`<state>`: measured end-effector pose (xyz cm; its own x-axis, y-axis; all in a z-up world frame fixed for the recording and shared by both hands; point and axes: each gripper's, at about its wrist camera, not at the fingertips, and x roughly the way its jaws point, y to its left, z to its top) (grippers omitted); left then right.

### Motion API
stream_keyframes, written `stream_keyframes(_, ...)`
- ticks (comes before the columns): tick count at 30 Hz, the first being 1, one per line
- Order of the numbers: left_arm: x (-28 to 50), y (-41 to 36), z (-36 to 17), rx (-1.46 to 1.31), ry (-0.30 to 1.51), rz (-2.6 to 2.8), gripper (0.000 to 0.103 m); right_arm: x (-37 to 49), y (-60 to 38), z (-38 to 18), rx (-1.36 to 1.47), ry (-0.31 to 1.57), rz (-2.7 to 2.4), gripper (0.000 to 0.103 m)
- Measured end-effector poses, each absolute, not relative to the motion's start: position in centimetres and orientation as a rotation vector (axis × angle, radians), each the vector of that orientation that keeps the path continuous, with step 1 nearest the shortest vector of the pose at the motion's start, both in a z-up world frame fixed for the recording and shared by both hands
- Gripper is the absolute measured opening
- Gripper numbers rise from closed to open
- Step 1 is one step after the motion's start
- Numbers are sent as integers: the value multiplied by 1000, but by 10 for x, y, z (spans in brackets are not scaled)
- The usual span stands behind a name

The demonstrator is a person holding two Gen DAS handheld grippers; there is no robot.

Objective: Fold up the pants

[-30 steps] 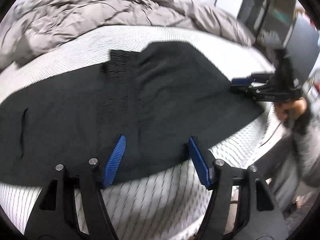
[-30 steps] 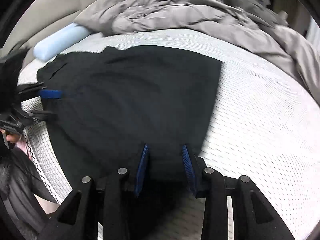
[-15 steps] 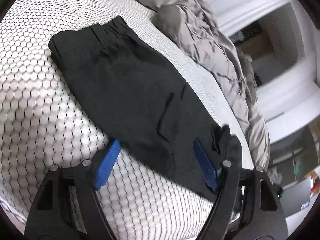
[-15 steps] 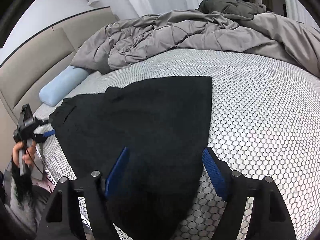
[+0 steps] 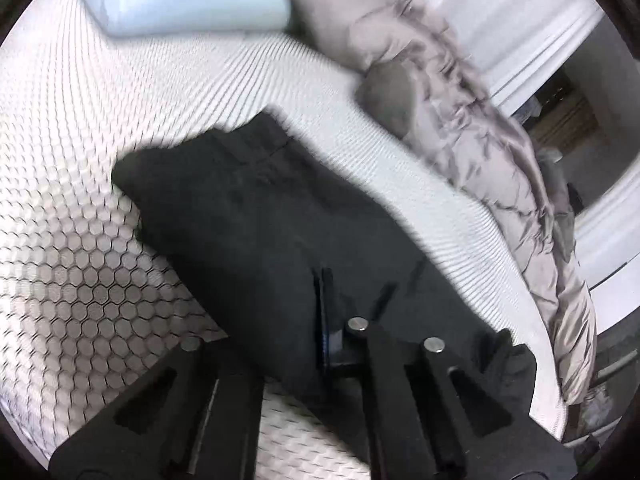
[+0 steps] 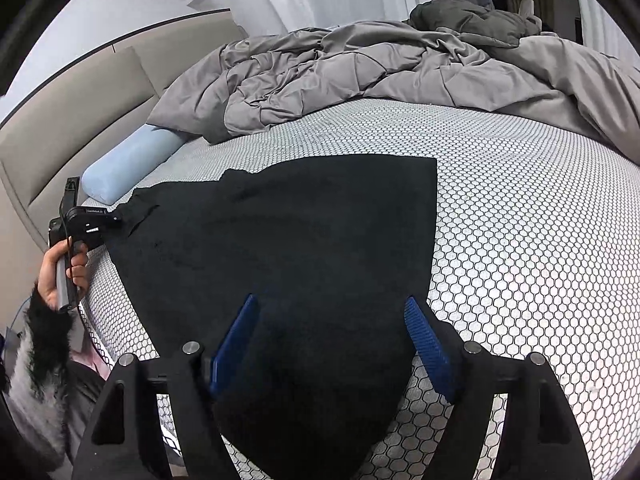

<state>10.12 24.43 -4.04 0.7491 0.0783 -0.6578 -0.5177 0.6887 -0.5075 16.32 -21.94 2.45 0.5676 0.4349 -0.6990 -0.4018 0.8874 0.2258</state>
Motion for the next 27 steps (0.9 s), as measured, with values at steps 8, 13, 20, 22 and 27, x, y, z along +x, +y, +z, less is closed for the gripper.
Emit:
stream_keyframes(8, 105, 63, 71, -393, 525, -41, 2, 172, -229, 30, 85, 811, 477, 78)
stream_keyframes(13, 138, -94, 47, -195, 751, -423, 42, 177, -248, 32, 121, 802, 415, 78)
stream_keyframes(20, 121, -142, -31, -44, 979, -480, 55, 185, -282, 27, 192, 828, 309, 78)
stream_keyframes(22, 107, -124, -29, -113, 981, -498, 56, 184, -281, 28, 183, 823, 316, 78)
stream_keyframes(27, 79, -66, -13, -282, 921, -485, 59, 177, -264, 39, 159, 802, 400, 78)
